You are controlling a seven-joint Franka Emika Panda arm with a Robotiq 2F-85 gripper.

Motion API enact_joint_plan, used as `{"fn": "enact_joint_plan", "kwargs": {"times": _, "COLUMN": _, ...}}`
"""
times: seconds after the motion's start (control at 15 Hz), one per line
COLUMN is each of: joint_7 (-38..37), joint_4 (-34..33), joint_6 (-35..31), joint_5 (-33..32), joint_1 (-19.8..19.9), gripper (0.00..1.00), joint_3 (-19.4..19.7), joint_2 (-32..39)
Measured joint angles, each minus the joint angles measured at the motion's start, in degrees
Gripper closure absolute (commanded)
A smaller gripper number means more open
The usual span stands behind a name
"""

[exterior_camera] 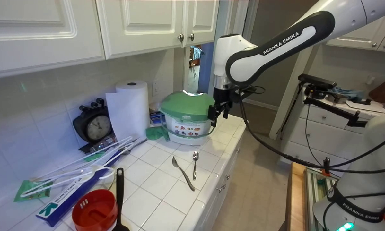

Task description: Use the fork to open the bin

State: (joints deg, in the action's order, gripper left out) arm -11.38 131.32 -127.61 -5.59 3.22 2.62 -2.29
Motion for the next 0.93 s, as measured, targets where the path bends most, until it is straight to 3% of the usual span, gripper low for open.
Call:
{"fn": "enact_joint_plan", "kwargs": {"times": 0.27, "joint_7": -3.9, "joint_4": 0.0, "joint_6": -0.3, "joint_5": 0.0, "joint_1": -1.3, "gripper": 0.00, "joint_3": -1.4, "joint_2": 1.0}}
{"fn": "enact_joint_plan", "kwargs": {"times": 0.6, "joint_7": -3.2, "joint_4": -0.8, "joint_6": -5.3, "joint_5": 1.2, "joint_1": -1.2, "gripper": 0.00, "joint_3": -1.0, "joint_2": 6.1}}
{"fn": "enact_joint_plan", "kwargs": {"times": 0.93, "joint_7": -2.3, "joint_4": -2.2, "joint_6": -5.5, "joint_5": 2.0, "joint_1": -1.2, "gripper": 0.00, "joint_3": -1.0, "joint_2": 8.4}}
